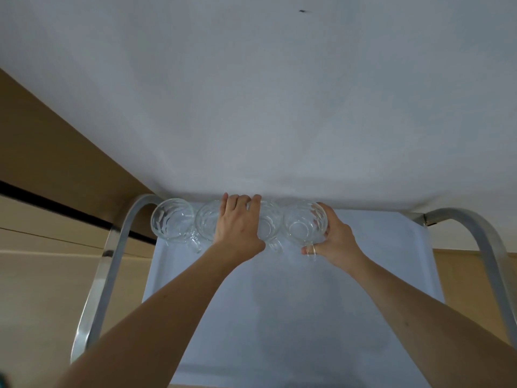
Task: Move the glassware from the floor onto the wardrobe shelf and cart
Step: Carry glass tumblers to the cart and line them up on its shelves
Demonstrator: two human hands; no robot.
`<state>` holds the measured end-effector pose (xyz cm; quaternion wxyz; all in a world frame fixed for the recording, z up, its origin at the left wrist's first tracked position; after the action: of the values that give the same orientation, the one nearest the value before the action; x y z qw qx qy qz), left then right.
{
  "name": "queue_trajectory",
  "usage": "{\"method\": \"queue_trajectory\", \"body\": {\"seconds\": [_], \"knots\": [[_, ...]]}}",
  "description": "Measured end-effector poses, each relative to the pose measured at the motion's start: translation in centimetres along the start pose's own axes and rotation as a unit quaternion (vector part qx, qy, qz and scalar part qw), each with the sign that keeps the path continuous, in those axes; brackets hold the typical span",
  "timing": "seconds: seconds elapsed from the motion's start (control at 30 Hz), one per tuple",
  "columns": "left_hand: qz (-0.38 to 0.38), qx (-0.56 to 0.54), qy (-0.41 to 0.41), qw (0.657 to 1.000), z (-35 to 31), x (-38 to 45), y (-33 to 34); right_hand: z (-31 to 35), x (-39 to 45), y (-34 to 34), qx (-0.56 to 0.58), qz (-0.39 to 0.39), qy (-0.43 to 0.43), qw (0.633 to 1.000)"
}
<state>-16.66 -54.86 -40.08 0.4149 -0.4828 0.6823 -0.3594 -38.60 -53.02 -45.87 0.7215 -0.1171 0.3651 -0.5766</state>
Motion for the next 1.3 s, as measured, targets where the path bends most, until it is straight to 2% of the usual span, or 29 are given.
{"method": "queue_trajectory", "body": {"seconds": [0.17,0.3,0.47,0.67,0.87,1.0,1.3], "knots": [[-0.009,-0.008,-0.002,1.000,-0.2,0.1,0.6,0.0,0.2,-0.5,-0.052,0.006,0.008,0.999],[0.031,-0.004,-0.016,0.999,-0.7,0.3,1.1,0.2,0.2,-0.7,-0.093,-0.007,0.016,0.995],[0.005,-0.043,0.075,0.996,-4.4,0.2,0.9,-0.8,-1.2,-2.4,-0.140,-0.051,0.062,0.987],[-0.010,-0.064,0.142,0.988,-11.1,0.5,-0.1,-2.0,-5.5,-7.3,-0.152,-0.104,0.076,0.980],[-0.019,-0.048,0.231,0.971,-21.4,-1.2,-0.7,-2.3,-12.0,-15.0,-0.197,-0.170,0.062,0.964],[-0.020,-0.029,0.301,0.953,-30.4,-4.1,-0.3,-4.2,-18.5,-21.4,-0.222,-0.245,0.055,0.942],[0.006,0.006,0.463,0.886,-53.5,-14.8,5.0,-14.8,-38.6,-33.7,-0.233,-0.358,0.159,0.890]]}}
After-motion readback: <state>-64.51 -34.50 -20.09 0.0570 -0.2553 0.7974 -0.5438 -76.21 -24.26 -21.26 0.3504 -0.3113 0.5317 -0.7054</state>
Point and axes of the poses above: each hand's wrist, its own x-axis towards the middle knuckle, its own y-axis out of the palm, z = x × y, the point moved 8 cm from there along x, towards the middle knuckle, and after that the axes turned 13 degrees about -x, right-handed, at the moved point
